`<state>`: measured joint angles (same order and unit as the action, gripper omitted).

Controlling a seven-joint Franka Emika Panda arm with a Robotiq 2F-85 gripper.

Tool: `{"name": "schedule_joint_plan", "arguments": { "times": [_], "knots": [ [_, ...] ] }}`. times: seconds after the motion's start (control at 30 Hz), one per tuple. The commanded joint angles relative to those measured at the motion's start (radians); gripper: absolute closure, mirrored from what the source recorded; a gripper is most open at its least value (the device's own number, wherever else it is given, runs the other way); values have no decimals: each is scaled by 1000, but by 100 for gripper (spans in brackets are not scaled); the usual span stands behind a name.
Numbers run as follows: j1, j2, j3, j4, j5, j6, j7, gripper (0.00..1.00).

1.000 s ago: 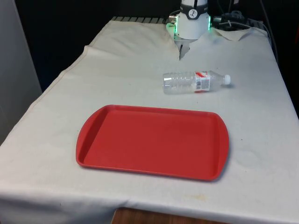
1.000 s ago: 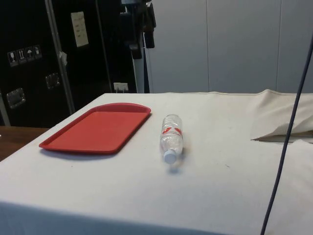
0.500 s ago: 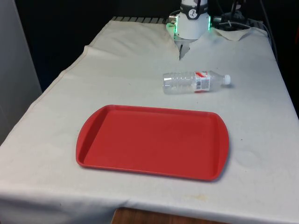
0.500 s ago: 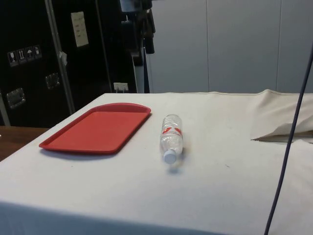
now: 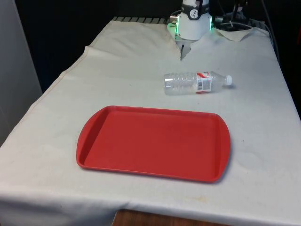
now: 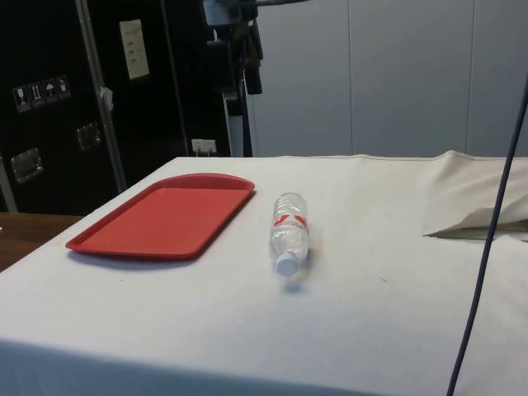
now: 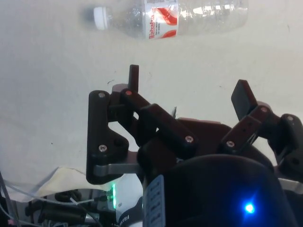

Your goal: Place the bottle upright on the tray.

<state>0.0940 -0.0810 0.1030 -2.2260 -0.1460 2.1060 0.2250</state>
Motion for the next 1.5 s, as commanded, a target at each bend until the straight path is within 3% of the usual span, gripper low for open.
{"name": "schedule_joint_plan", "arguments": {
  "times": [0.0, 0.2, 0.4, 0.77, 1.03, 1.07, 1.2, 1.47],
  "knots": [
    [1, -4, 1, -10, 0, 8, 3, 0],
    [0, -1, 2, -21, 0, 7, 1, 0],
    [1, -15, 5, -79, -7, 65, -4, 0],
    [0, -10, 5, -113, -13, 108, -51, 0],
    [-1, -4, 3, -144, -29, 177, -96, 0],
    [0, -6, 3, -140, -20, 159, -92, 0],
    [-1, 2, 3, -154, -35, 198, -120, 0],
    [-1, 12, 3, -162, -41, 217, -147, 0]
  ]
}}
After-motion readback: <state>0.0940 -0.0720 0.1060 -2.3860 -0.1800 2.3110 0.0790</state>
